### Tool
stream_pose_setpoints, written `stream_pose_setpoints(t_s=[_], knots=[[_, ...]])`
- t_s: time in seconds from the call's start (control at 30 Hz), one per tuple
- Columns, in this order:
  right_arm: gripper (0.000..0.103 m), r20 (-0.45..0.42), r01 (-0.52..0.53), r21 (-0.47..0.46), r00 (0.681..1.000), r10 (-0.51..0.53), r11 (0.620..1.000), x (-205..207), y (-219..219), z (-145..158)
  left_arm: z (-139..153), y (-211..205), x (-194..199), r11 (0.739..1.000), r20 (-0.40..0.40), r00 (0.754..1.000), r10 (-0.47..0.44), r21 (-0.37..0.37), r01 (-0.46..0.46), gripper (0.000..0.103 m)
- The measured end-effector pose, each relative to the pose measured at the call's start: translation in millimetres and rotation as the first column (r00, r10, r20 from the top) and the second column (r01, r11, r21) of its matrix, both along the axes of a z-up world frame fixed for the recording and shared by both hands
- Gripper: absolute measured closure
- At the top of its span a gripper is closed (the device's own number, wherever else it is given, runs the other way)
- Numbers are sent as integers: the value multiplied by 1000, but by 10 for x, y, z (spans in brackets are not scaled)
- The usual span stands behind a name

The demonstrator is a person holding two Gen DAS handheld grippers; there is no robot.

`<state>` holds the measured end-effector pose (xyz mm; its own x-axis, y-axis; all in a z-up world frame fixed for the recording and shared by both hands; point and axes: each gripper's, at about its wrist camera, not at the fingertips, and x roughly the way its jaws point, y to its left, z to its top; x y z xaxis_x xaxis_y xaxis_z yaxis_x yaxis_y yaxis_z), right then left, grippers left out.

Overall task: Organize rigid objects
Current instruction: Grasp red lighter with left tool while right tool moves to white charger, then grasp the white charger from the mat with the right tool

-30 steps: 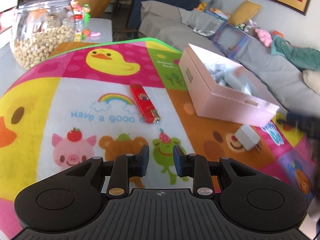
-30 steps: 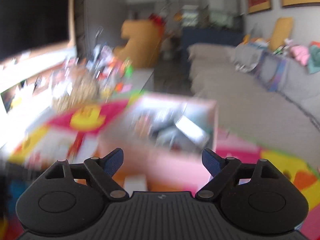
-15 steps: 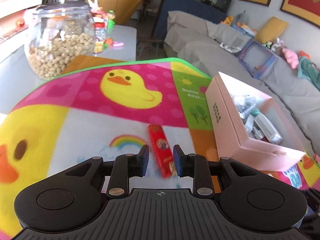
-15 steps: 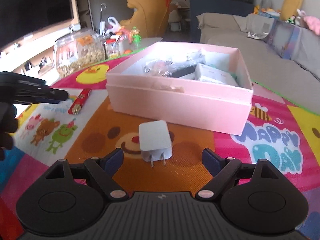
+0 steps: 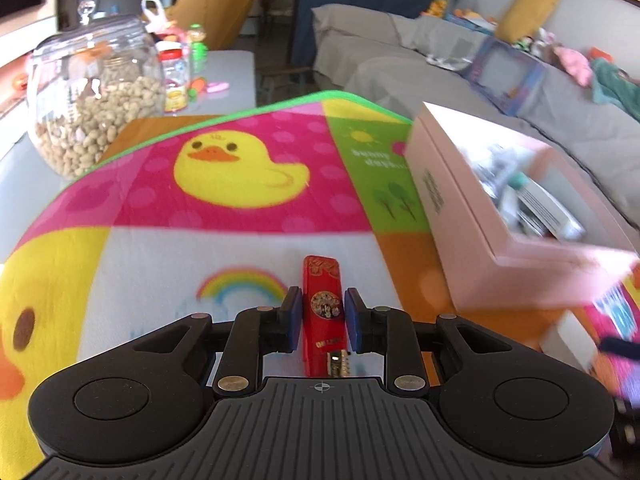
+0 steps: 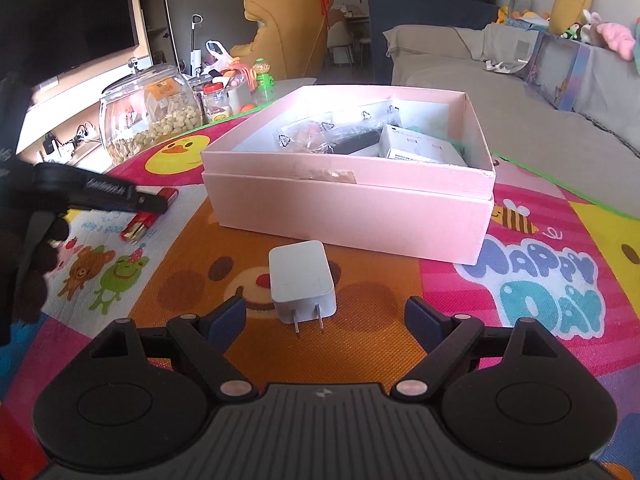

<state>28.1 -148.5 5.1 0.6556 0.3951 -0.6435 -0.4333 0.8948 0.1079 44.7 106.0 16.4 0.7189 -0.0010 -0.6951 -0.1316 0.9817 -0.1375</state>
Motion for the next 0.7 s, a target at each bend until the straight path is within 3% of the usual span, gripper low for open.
stream_pose_setpoints(t_s=[0.27,0.43,0.57,0.63,0.7], knots=[[11,-8,-16,5,1000,16,1000,23,0,-3,-11,-154,-710,994,6,995,-103,35,103,76],[12,-13,11,9,1000,-11,1000,41,-28,20,-78,-111,-882,997,71,995,-71,-31,74,76],[16,15,110,-64,994,-109,992,38,-46,34,-99,-110,-921,996,102,992,-80,-25,83,76],[18,101,209,-169,976,-194,963,1,-19,47,-108,-128,-937,997,113,990,-81,-11,83,76],[18,150,240,-198,965,-213,950,-49,-21,78,-110,-142,-930,997,115,990,-82,-1,83,76]])
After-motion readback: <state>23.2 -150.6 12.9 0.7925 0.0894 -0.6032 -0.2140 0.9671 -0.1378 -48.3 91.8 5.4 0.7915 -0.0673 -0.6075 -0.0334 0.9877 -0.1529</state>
